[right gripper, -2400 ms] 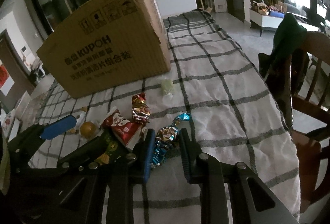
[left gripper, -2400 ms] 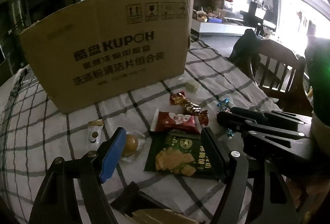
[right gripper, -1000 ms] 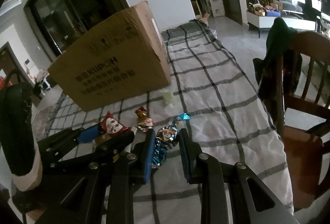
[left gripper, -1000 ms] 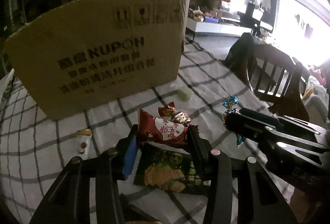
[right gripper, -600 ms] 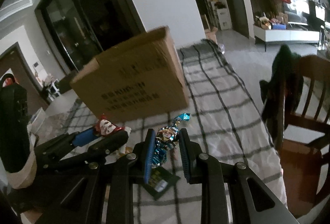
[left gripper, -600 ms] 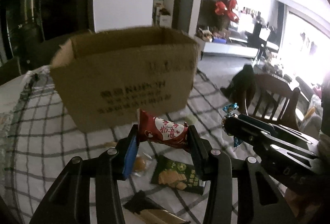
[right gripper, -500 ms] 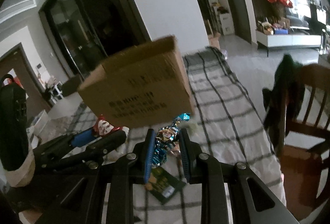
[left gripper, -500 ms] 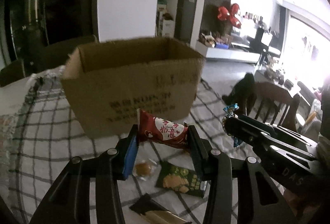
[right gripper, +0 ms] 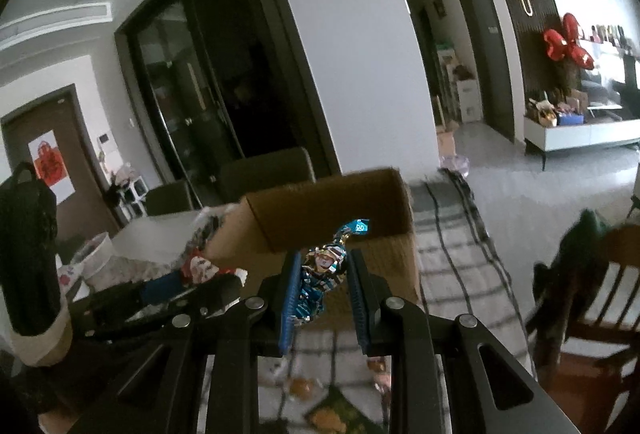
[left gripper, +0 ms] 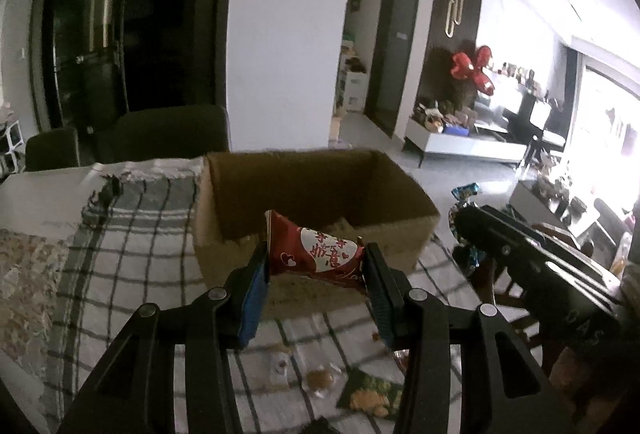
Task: Organize snacks
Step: 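Carry the red packet in the left tool while the right tool carries the blue candy into the box, then open both tools in the box and withdraw toward the remaining snacks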
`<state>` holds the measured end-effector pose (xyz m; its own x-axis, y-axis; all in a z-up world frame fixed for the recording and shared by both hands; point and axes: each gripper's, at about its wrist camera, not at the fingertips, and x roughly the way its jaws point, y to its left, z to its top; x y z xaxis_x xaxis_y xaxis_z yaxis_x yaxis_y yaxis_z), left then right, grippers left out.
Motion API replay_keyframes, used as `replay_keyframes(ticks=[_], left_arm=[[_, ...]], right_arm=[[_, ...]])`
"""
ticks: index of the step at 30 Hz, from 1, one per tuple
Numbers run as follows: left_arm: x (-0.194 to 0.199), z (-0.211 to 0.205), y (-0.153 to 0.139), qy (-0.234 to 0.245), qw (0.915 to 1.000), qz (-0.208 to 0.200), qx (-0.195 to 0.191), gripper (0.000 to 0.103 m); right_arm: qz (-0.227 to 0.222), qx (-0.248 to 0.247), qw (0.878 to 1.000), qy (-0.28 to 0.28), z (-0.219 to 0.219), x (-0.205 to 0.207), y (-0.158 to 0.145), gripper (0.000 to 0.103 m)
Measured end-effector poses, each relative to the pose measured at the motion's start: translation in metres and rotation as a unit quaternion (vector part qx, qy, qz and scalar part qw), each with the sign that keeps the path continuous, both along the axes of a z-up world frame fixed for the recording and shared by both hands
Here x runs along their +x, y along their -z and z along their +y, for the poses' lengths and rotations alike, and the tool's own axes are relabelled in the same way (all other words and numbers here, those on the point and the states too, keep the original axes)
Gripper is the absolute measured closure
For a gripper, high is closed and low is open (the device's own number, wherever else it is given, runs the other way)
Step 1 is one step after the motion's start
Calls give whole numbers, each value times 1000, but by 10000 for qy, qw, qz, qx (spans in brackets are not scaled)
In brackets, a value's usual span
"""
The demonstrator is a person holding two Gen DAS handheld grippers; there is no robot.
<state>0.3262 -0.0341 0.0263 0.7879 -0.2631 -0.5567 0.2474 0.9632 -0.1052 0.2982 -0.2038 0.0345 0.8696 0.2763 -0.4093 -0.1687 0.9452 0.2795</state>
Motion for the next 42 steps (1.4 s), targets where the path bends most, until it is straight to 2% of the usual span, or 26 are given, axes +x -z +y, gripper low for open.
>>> replay_keyframes(ticks=[6, 16, 22, 26, 28, 30, 31, 33, 37, 42], left_arm=[[27, 10, -12, -172, 9997, -177, 8, 58], [73, 15, -4, -160, 9998, 87, -78, 58], [93, 14, -1, -148, 9997, 188, 5, 57], [106, 15, 0, -162, 9995, 285, 43, 54], [108, 16, 0, -189, 9993, 292, 111, 47], [110, 18, -2, -236, 9993, 265, 131, 37], [108, 19, -3, -264, 9993, 238, 153, 35], [104, 20, -6, -310, 9991, 181, 213, 31], [87, 20, -11, -328, 9989, 47, 325, 24], [56, 17, -13, -314, 9982, -122, 488, 23]], right_arm=[[-83, -56, 9999, -69, 8, 23, -10, 78], [-13, -395, 9989, -246, 17, 66, -10, 78], [126, -671, 9967, -439, 24, 86, -6, 78], [317, -680, 9961, -475, 25, 101, 0, 78], [381, -675, 9959, -470, 25, 106, 2, 78], [439, -632, 9963, -373, 22, 109, 3, 75], [471, -630, 9963, -340, 22, 112, 3, 64], [454, -637, 9968, -177, 20, 111, 2, 52], [414, -704, 9966, -58, 16, 101, 0, 51], [293, -745, 9968, 12, 11, 77, 0, 51]])
